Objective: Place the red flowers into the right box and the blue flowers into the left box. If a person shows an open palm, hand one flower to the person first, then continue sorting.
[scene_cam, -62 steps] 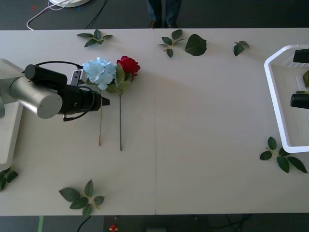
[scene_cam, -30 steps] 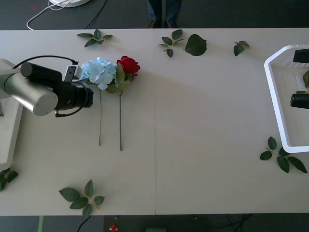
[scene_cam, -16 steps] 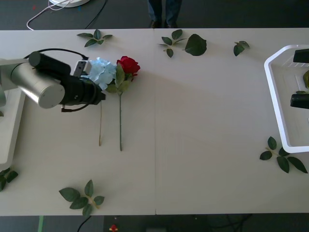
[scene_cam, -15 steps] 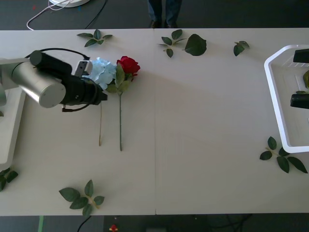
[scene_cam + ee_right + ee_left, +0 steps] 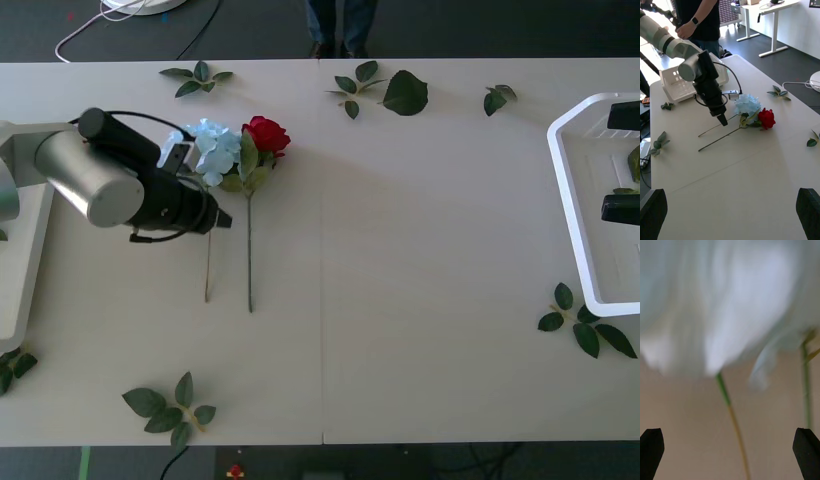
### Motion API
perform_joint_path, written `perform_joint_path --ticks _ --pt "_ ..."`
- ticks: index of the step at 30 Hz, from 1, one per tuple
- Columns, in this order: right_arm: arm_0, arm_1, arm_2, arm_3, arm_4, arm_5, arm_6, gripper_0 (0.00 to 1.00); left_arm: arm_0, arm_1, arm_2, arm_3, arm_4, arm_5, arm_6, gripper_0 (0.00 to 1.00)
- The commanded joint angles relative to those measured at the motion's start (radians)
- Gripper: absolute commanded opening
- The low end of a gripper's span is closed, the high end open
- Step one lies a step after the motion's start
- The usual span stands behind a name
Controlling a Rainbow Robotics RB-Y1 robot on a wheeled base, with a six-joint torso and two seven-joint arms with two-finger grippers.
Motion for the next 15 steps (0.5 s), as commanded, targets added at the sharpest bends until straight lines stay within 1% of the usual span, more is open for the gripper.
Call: perform_joint_path --ticks 1,7,11,12,13,14,15 --pt "0.008 -0.048 -0.017 -0.022 -0.015 0.005 0.027 1.0 -0.11 -0.037 -0.107 0.038 -0.041 0.006 0.188 1.0" --pt "0.008 -0.048 -0.017 -0.022 -0.015 0.005 0.027 1.0 -0.144 -0.111 -0.163 0.113 -0.081 0.006 0.284 1.0" --pt "0.008 -0.048 -0.017 -0.022 -0.015 0.005 0.027 1.0 -0.146 -0.139 -0.163 0.145 -0.087 0.005 0.29 1.0" --pt "0.008 -0.048 -0.017 -0.022 -0.015 0.005 0.027 1.0 -0.147 -0.143 -0.163 0.153 -0.088 0.005 0.29 0.97" --pt "0.008 -0.048 -0.017 -0.022 -0.015 0.005 0.027 1.0 -0.149 -0.146 -0.163 0.156 -0.094 0.005 0.29 0.76" --pt "0.008 -0.048 -0.017 -0.022 -0.015 0.005 0.027 1.0 -0.149 -0.148 -0.163 0.158 -0.104 0.003 0.29 0.48" --pt "0.008 -0.048 -0.017 -0.022 -0.015 0.005 0.027 1.0 -0.149 -0.148 -0.163 0.159 -0.121 0.005 0.29 0.06"
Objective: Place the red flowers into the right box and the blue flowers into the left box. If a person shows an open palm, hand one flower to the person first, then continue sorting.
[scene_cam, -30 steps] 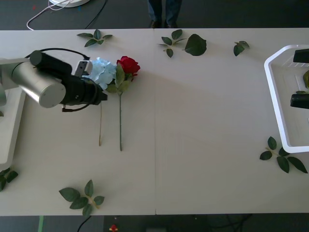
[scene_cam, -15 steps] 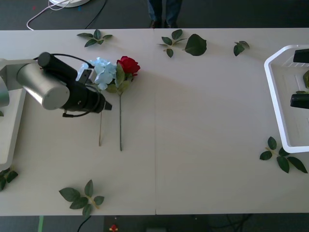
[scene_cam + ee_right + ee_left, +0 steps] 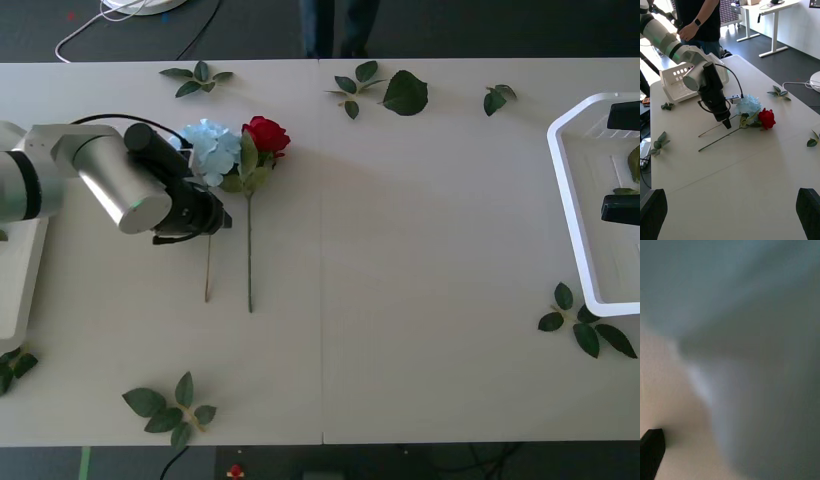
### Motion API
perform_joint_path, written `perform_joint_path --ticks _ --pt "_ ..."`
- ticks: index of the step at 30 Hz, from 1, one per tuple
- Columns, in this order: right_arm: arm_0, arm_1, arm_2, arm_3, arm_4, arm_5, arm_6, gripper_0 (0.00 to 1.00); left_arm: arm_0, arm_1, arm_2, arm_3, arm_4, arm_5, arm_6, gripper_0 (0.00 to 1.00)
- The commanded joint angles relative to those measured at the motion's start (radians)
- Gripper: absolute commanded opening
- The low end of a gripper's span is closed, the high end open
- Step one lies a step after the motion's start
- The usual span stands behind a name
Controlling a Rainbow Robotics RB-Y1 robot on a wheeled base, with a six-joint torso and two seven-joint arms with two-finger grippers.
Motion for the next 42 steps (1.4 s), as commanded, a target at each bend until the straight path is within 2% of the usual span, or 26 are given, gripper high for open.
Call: perform_joint_path --ticks 1,24,30,35,42 --pt "0.008 -0.048 -0.017 -0.022 -0.014 0.005 0.027 1.0 -0.059 -0.021 -0.006 0.018 -0.047 0.002 -0.021 0.0" --pt "0.008 -0.048 -0.017 -0.022 -0.014 0.005 0.027 1.0 -0.059 -0.021 -0.008 0.033 -0.048 -0.005 -0.022 0.0" --pt "0.008 -0.048 -0.017 -0.022 -0.014 0.005 0.027 1.0 -0.083 0.002 -0.005 0.055 -0.045 -0.005 -0.022 0.0" --pt "0.008 -0.048 -0.017 -0.022 -0.014 0.005 0.027 1.0 -0.085 0.043 0.069 0.071 -0.016 0.007 -0.035 0.0" --pt "0.008 -0.048 -0.017 -0.022 -0.014 0.005 0.027 1.0 -0.085 0.074 0.284 0.067 -0.019 0.148 -0.09 0.0"
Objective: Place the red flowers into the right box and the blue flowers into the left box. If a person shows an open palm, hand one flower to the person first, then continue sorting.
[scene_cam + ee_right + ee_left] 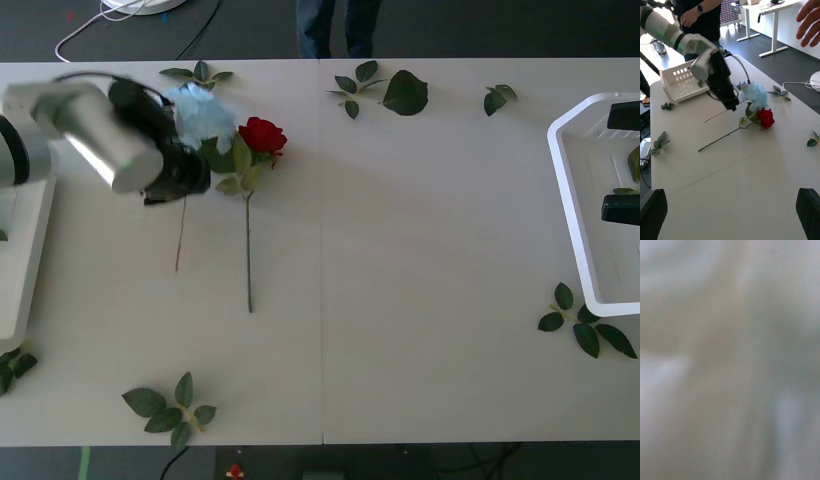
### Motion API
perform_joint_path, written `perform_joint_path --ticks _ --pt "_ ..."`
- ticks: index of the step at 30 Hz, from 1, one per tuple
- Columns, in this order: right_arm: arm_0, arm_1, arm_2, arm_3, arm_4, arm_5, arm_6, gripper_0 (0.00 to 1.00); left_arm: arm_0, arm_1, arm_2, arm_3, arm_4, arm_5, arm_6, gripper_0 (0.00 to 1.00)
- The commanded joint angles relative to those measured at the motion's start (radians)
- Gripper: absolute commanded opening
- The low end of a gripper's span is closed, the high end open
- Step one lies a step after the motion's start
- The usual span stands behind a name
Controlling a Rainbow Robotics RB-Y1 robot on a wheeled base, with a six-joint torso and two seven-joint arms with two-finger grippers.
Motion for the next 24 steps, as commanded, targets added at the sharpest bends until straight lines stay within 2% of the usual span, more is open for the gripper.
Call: perform_joint_path --ticks 1,11,15,24 --pt "0.008 -0.048 -0.017 -0.022 -0.014 0.005 0.027 1.0 -0.053 0.061 0.202 0.002 0.005 0.098 -0.109 0.0" --pt "0.008 -0.048 -0.017 -0.022 -0.014 0.005 0.027 1.0 -0.05 0.078 0.527 0.002 0.021 0.335 -0.248 0.0" --pt "0.008 -0.048 -0.017 -0.022 -0.014 0.005 0.027 1.0 -0.051 0.079 0.576 -0.004 0.021 0.377 -0.254 0.0" --pt "0.008 -0.048 -0.017 -0.022 -0.014 0.005 0.027 1.0 -0.047 0.084 0.616 -0.007 0.017 0.377 -0.259 0.0"
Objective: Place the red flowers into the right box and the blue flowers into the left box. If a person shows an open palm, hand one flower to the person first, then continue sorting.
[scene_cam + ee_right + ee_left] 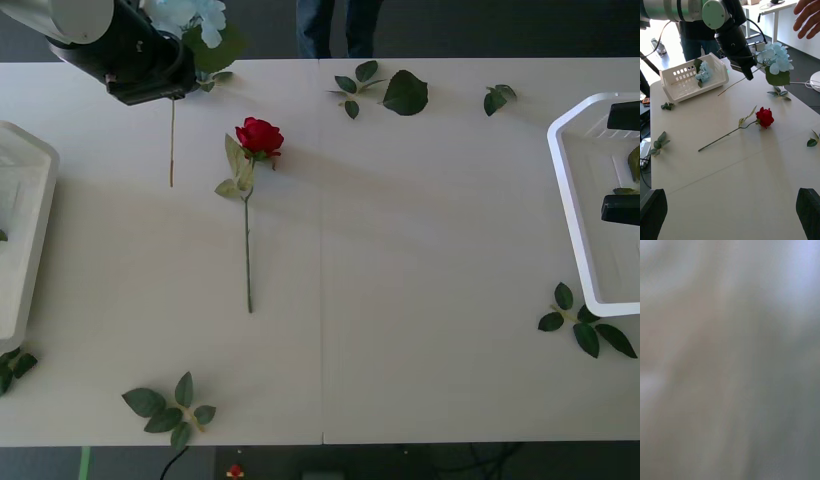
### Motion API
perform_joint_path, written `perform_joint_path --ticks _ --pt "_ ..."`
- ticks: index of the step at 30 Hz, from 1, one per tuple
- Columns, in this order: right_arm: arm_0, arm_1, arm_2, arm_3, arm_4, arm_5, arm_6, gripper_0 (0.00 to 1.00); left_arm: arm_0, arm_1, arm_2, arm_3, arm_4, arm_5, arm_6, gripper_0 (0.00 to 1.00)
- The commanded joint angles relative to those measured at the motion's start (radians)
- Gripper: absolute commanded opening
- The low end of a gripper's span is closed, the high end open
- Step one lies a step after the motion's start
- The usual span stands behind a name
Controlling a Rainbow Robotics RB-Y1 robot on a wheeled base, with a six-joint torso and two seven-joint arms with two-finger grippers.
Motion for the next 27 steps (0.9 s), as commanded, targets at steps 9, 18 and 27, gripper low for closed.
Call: perform_joint_path --ticks 9,18,27 --pt "0.008 -0.048 -0.017 -0.022 -0.014 0.005 0.027 1.0 -0.045 0.054 0.058 -0.008 0.006 0.01 -0.015 0.0" --pt "0.008 -0.048 -0.017 -0.022 -0.014 0.005 0.027 1.0 -0.044 0.056 0.058 -0.006 0.006 -0.005 -0.015 0.0" --pt "0.008 -0.048 -0.017 -0.022 -0.014 0.005 0.027 1.0 -0.044 0.066 0.087 0.02 0.0 -0.106 -0.023 0.0"
